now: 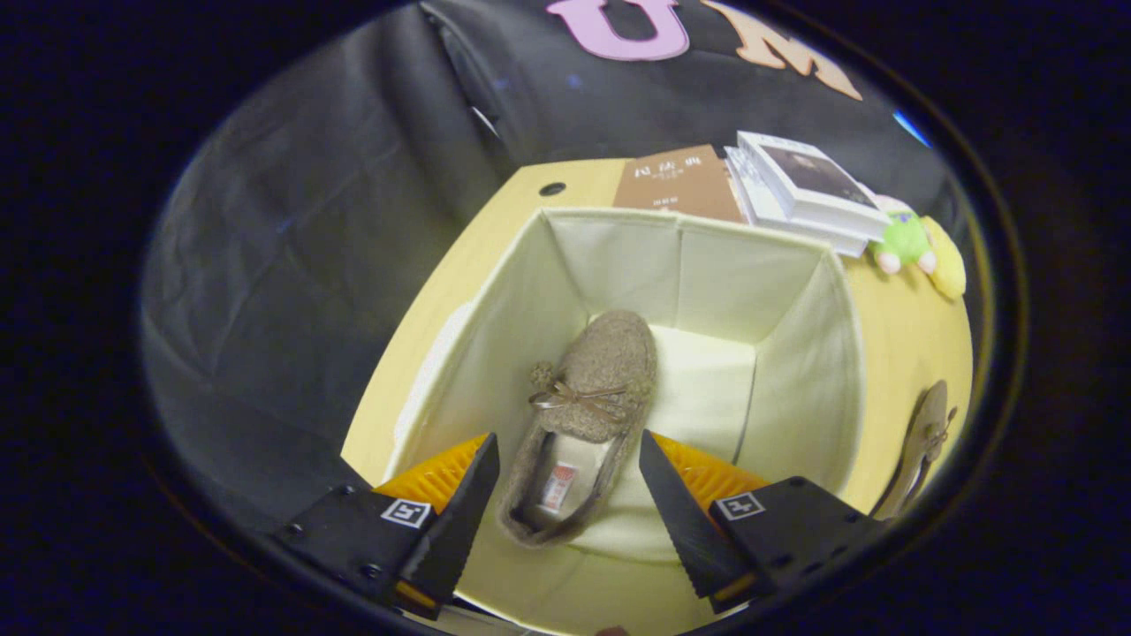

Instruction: Open the storage box then place both shoes into the box .Put the left shoe in first, then the right shoe, with the right side of both shoes facing outward in a uniform manner.

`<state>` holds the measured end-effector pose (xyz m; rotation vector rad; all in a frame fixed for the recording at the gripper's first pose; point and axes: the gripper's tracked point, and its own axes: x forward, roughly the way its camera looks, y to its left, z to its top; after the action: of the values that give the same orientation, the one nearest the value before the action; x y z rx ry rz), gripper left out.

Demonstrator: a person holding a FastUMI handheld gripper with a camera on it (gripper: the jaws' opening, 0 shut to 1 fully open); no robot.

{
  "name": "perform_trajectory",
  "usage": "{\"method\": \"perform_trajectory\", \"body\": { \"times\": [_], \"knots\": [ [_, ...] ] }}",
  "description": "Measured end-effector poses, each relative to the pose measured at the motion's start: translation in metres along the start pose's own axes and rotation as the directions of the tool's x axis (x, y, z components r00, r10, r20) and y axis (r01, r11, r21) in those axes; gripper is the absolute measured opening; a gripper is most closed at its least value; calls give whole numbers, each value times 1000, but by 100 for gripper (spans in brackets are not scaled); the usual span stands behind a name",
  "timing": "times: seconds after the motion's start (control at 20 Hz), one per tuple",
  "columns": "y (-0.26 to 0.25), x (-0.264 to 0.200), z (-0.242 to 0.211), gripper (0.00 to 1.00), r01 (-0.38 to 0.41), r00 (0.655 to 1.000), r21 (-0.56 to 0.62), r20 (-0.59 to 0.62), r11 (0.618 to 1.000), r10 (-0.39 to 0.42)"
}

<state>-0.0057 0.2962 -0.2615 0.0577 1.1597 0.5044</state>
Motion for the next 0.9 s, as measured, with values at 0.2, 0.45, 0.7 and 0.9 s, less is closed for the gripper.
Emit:
{"method": "perform_trajectory", "body": {
  "times": [0.2, 0.45, 0.7, 0.9],
  "knots": [
    [-19, -37, 21, 100, -2, 993, -93, 119, 996, 13],
    [-69, -80, 29, 100, 82, 973, -193, 230, 978, -37],
    [-132, -113, 31, 100, 161, 947, -162, 304, 973, -106],
    [-196, -141, 23, 100, 242, 922, -100, 334, 965, -197]
  ]
}}
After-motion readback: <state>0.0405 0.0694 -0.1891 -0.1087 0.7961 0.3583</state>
